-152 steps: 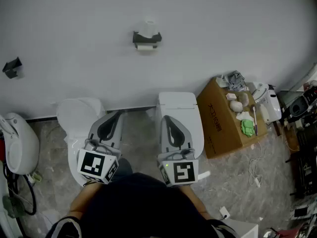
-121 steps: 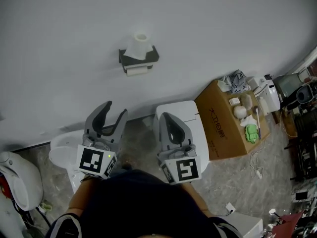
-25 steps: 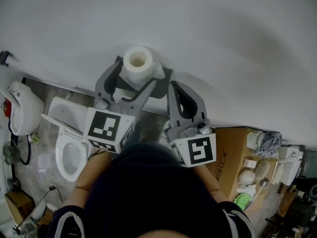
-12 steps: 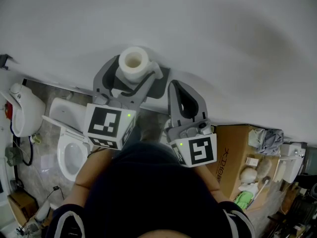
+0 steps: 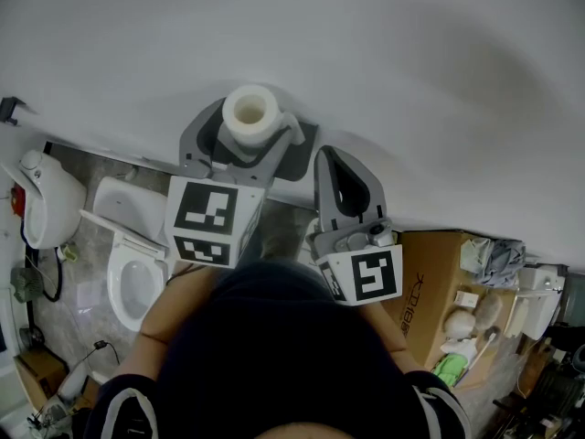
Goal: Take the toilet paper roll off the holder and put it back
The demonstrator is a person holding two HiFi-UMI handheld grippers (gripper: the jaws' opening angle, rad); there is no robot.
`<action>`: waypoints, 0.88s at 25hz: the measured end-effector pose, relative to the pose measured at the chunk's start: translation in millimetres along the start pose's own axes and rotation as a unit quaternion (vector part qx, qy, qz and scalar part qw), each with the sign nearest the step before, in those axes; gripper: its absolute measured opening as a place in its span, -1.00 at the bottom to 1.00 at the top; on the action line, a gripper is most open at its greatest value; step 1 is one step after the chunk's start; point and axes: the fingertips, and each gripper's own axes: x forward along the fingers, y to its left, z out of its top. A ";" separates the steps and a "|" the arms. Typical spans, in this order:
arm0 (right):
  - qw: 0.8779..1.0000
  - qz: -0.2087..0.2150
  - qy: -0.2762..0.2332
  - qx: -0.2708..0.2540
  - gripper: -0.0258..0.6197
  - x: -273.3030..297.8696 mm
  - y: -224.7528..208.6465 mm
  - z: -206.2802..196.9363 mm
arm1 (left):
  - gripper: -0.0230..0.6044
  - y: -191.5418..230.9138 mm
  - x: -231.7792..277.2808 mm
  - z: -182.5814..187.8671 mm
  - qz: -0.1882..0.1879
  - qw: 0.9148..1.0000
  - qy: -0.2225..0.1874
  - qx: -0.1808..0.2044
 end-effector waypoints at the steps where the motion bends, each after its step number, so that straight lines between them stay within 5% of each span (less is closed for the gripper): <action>1: 1.000 -0.001 0.001 0.000 -0.87 -0.5 -0.1 0.1 | 0.23 0.0 0.4 -0.2 0.001 1.000 0.004 0.001; 9: 1.000 -0.008 0.010 0.001 -0.87 -3.6 -5.2 -7.8 | 0.21 1.5 5.2 -4.2 0.001 1.000 0.023 -0.008; 12: 1.000 -0.009 0.011 0.001 -0.87 -5.8 -3.8 -8.2 | 0.06 3.7 1.5 -3.3 0.006 1.000 0.015 -0.002; 22: 1.000 -0.009 0.010 0.004 -0.87 -11.9 -1.9 -5.8 | 0.04 9.4 -10.3 8.2 0.004 1.000 -0.020 -0.017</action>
